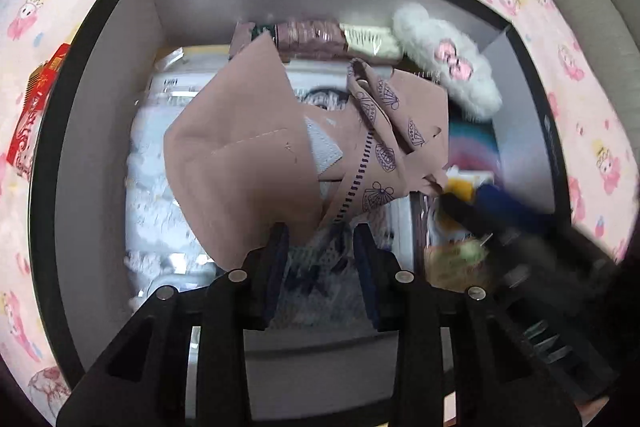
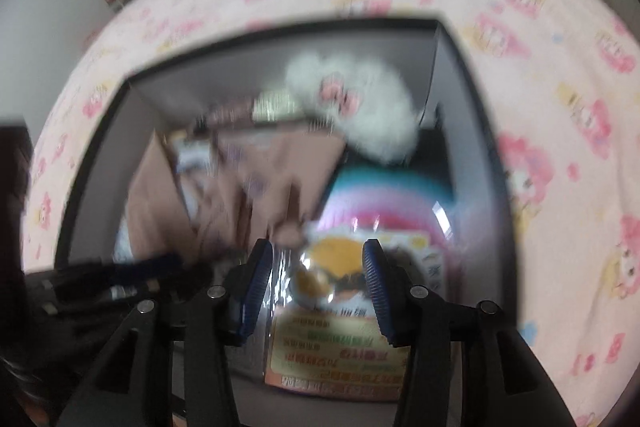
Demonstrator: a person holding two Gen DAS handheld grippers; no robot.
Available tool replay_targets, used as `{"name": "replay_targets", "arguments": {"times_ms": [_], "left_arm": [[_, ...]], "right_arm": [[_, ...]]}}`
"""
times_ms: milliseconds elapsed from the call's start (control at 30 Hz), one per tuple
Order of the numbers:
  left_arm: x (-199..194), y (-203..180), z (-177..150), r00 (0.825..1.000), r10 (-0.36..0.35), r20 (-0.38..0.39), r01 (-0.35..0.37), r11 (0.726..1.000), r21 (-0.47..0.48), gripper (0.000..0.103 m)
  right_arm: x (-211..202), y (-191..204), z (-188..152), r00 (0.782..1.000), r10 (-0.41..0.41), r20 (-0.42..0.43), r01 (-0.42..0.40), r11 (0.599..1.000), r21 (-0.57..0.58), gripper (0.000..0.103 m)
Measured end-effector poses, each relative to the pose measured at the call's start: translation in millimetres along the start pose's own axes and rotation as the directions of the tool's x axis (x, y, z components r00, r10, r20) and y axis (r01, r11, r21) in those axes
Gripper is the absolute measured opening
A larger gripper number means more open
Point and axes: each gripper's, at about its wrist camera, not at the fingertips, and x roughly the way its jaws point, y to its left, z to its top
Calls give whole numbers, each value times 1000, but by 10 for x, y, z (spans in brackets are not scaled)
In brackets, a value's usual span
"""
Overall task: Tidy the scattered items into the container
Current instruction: 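Lower the beige cloth into the box and open both tools, then withdraw both tools from the box toward the black square frame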
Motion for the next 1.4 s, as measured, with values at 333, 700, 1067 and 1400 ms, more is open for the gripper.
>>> {"name": "replay_targets", "arguments": {"times_ms": [333,700,1067,1400], "left_arm": [[-303,-31,-76,992,-66,108,66,998,5,43],[-980,-4,-582,967,-164,197,143,983,118,43],[-1179,264,-1101,962,-188,200,151,971,187,43],[-1431,480,-1378,956,-186,227,136,966,219,43]], "right_arm": [[-97,-61,9,1000,2,29,-3,1000,19,43],[-856,193,-350,982,-21,189,26,999,-27,54],[-1063,550,-891,973,14,232,-11,1000,-17,54],[-1224,913,-1133,969,-29,247,42,998,-47,54]]}}
